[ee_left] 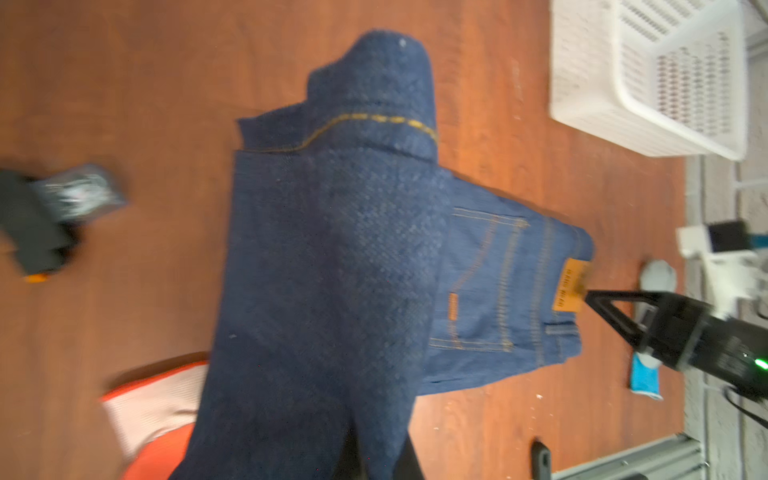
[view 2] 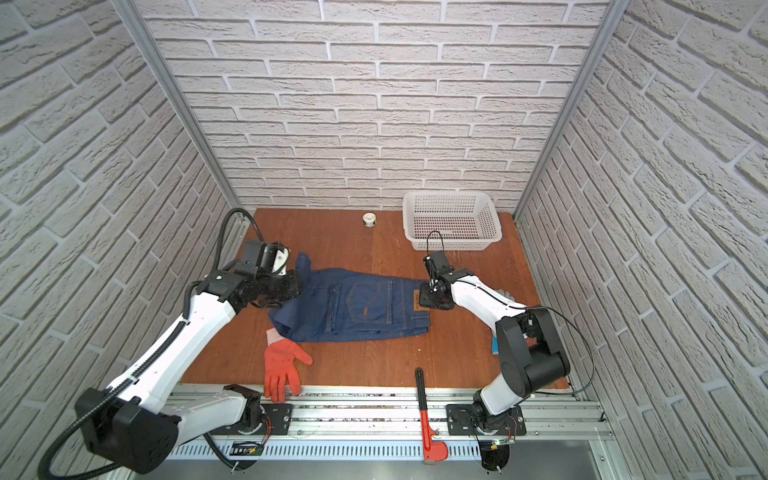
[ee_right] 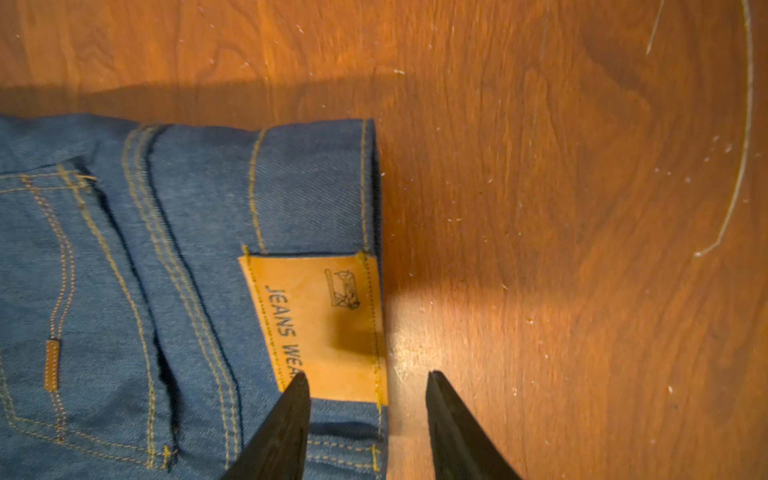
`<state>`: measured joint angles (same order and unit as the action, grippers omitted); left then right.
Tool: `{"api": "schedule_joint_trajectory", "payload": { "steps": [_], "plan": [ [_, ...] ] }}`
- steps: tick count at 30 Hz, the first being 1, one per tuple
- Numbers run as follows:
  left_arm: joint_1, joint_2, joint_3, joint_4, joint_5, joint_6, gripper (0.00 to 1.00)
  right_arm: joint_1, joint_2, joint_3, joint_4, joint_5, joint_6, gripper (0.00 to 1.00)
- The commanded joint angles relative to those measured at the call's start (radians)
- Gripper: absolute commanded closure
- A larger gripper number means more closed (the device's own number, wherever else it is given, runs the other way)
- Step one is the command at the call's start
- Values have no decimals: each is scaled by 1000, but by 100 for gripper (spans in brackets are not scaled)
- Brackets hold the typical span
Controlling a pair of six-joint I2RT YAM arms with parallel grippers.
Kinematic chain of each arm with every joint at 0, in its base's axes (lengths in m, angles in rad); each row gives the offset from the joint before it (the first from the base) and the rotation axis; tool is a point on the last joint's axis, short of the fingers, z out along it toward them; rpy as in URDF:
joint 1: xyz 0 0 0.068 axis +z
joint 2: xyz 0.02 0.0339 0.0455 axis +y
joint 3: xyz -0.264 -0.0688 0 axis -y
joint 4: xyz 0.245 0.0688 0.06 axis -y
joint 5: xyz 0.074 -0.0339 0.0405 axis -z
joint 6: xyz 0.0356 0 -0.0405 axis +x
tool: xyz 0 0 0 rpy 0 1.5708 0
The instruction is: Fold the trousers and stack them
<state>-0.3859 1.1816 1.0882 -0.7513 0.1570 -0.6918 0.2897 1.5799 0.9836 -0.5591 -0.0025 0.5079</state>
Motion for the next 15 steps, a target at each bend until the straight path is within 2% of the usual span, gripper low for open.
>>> {"api": "schedule_joint_trajectory", "payload": {
  "steps": [1, 8, 15],
  "plan": [
    [-123, 46, -5, 157, -50, -138, 100, -23, 18, -26, 46, -39, -6, 52],
    [-336, 228, 42, 372, -169, -279, 100, -75, 27, -79, 96, -106, -2, 56],
    [-439, 486, 168, 505, -176, -357, 100, -105, 16, -105, 106, -133, -11, 62]
  ]
}}
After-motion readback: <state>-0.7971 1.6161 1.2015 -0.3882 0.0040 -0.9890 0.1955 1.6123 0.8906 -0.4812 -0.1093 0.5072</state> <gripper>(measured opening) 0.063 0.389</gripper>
